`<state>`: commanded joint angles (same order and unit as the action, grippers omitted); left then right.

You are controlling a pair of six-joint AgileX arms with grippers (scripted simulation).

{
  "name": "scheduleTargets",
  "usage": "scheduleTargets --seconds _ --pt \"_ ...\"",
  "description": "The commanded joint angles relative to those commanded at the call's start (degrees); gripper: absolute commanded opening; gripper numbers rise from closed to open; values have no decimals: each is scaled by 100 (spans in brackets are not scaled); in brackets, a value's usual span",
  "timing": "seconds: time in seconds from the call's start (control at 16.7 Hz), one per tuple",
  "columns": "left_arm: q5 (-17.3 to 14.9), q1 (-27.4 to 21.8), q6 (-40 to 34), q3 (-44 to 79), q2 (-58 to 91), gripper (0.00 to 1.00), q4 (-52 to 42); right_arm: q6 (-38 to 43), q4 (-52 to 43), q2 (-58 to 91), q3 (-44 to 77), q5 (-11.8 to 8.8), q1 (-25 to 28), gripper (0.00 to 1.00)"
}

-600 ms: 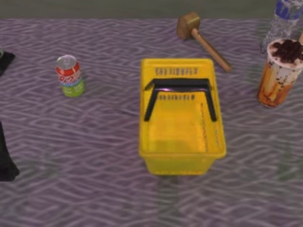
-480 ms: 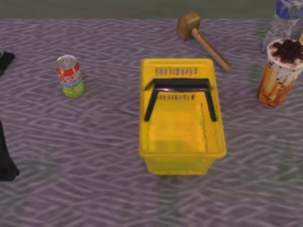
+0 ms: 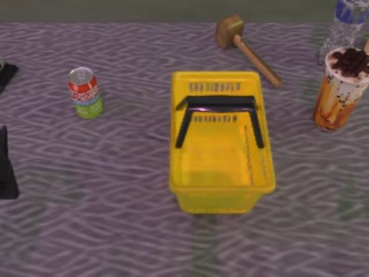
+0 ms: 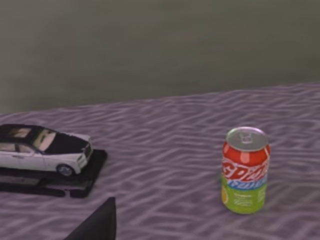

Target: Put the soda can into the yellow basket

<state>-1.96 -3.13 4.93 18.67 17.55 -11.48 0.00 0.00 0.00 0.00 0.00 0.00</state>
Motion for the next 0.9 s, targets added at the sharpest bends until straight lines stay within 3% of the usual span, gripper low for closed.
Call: scheduleTargets --seconds 0.36,0.9 --pt "-89 -277 740 3131 2939 100 -1916 0 0 0 0 0 0 100" --pt "-63 -590 2056 8874 8405 100 -5399 0 0 0 0 0 0 100"
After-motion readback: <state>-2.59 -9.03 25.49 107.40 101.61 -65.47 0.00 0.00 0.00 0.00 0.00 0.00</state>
